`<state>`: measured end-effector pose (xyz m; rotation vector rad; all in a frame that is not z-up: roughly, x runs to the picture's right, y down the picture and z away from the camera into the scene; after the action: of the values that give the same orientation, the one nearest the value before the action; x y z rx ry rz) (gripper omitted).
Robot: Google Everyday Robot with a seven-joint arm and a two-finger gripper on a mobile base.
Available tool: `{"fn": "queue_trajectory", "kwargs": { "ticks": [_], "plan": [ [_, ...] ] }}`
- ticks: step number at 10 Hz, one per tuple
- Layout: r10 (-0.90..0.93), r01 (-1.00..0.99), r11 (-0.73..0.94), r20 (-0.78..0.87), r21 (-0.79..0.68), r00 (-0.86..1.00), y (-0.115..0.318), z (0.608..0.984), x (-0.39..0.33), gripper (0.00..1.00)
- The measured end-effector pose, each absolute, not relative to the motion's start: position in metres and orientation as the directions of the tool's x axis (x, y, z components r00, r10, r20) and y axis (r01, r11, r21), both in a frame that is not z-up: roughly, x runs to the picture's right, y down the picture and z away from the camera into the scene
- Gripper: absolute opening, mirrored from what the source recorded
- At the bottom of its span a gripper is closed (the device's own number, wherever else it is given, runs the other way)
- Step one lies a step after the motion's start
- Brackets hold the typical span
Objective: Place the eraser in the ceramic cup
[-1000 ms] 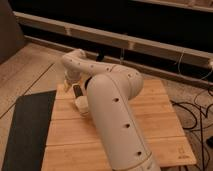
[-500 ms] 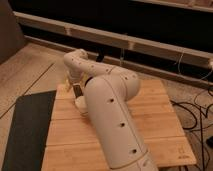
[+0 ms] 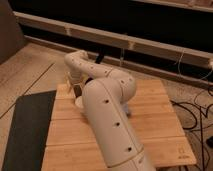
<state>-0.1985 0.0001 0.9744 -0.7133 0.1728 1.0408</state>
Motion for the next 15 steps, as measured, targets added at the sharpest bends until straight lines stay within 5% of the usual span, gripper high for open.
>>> {"fn": "queue_trajectory", "kwargs": {
  "ticks": [7,9,13,15],
  "plan": [
    [0.699,-0.847,0.282,-0.509,-0.45,0.503,0.014,0.986,-0.19,0.65],
    [0.696,-0.848,0.276,-0.515,-0.453,0.501,0.015,0.987,-0.189,0.53],
    [0.694,-0.847,0.267,-0.518,-0.459,0.5,0.017,0.988,-0.186,0.08],
    [0.723,-0.847,0.27,-0.485,-0.458,0.493,0.0,0.986,-0.191,0.0]
  ]
}}
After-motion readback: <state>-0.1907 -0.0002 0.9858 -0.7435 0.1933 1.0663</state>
